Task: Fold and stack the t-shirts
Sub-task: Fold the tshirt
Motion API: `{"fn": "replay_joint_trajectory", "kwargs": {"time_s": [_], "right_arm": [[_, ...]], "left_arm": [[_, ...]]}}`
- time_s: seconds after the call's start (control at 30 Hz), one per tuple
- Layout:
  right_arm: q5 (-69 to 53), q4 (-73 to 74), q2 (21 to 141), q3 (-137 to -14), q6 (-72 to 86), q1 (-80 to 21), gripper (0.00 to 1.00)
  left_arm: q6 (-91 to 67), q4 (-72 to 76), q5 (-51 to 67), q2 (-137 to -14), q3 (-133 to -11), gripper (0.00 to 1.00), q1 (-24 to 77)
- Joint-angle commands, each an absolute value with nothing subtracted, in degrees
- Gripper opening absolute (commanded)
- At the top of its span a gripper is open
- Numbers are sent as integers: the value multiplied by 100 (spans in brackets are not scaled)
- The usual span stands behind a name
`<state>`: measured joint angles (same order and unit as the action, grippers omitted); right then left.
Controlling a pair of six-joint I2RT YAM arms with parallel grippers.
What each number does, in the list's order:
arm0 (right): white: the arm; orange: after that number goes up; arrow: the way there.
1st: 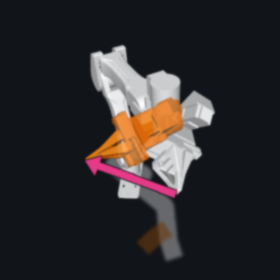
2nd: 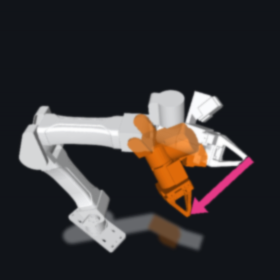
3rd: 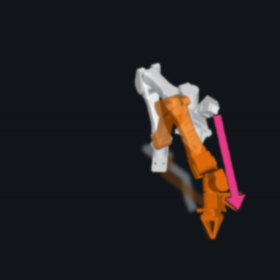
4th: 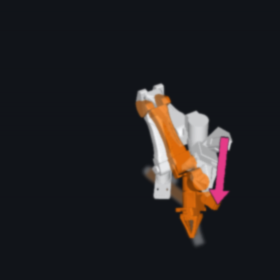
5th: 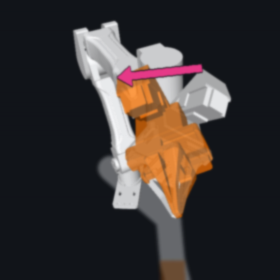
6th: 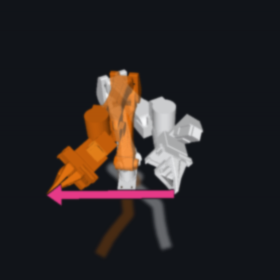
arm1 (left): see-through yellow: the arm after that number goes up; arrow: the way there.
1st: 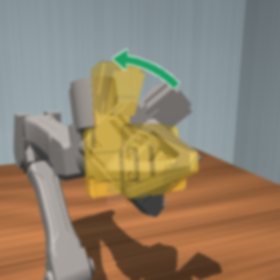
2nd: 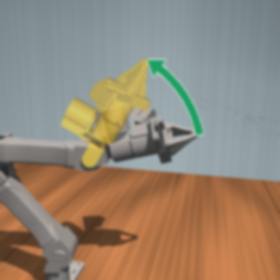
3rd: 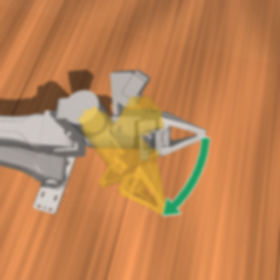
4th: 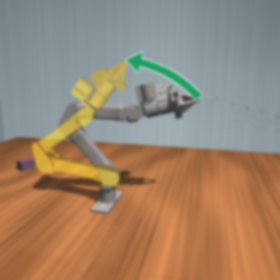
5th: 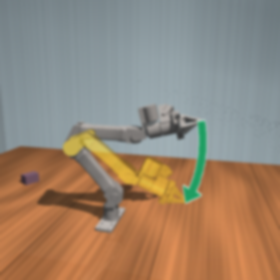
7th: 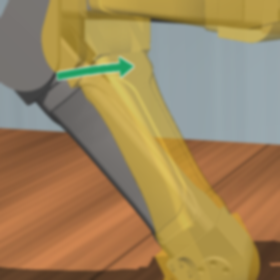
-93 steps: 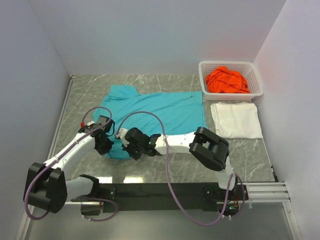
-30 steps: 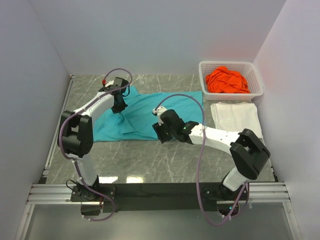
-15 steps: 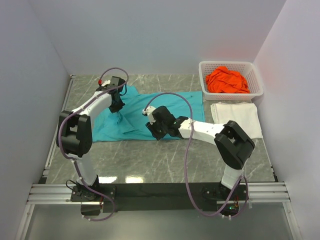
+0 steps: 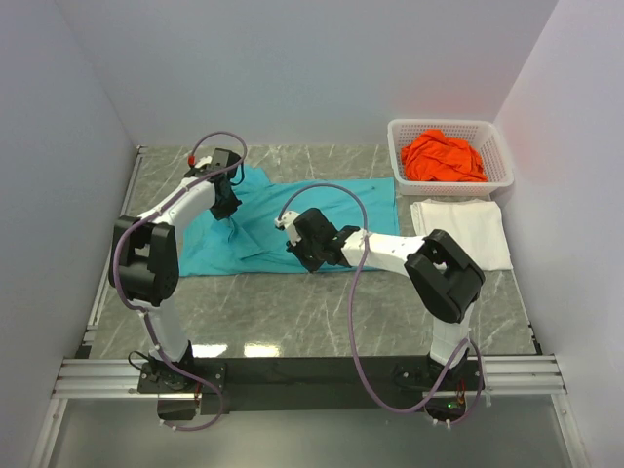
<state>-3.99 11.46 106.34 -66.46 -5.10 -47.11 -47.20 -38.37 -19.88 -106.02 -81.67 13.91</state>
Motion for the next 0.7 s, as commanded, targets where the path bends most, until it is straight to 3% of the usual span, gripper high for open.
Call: {"fn": "replay_joint_trajectory", "kwargs": {"time_s": [0.0,0.27,0.67], "right_arm": [[-141,1037,10644,-6952,-659,-4605,4],[237,1204,10766,-7224,-958,-4500,3],[606,1397,11232,-7760,-1336,-4430,13]], "left_arm": [[-4781,-3700,-1916,-10556,-8306,1,1336],[-4799,-3648,-1934,-10521,-8244,1,1292],[-4834,-3595,-1995,-10547,-8139,1,1222]]}}
